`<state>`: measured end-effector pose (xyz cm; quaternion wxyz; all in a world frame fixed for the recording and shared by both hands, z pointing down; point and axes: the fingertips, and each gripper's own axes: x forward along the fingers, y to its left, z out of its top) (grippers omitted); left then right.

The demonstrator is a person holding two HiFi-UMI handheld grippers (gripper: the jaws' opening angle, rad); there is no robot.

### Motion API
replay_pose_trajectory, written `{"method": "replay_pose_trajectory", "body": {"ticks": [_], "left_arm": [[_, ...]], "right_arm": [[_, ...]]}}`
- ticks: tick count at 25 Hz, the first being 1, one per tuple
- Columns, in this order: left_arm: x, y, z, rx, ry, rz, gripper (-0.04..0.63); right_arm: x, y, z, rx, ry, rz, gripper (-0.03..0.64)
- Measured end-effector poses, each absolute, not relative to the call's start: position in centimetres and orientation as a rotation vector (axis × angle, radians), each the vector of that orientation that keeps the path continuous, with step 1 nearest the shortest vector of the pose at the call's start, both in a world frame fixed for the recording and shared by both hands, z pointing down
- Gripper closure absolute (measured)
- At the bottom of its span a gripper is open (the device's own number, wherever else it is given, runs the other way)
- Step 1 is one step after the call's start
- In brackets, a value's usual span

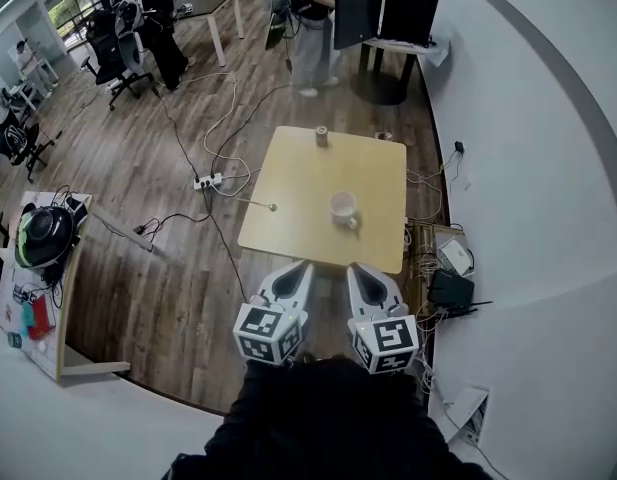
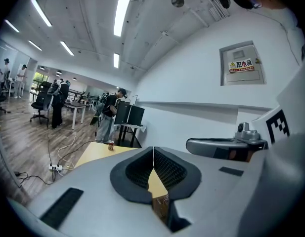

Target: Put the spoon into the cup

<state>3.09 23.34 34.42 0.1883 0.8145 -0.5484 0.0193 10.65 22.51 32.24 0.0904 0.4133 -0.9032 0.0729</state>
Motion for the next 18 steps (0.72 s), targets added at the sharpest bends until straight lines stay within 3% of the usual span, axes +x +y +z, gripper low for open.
{"method": "replay_pose_trajectory", "body": {"ticks": [18], "left_arm": [[-2.6,26.5,38.6,2.192,-1.539,0.065,0.560]], "right_arm": [[5.3,25.2,35.6,1.181,-2.651,0.281,0.597]]}}
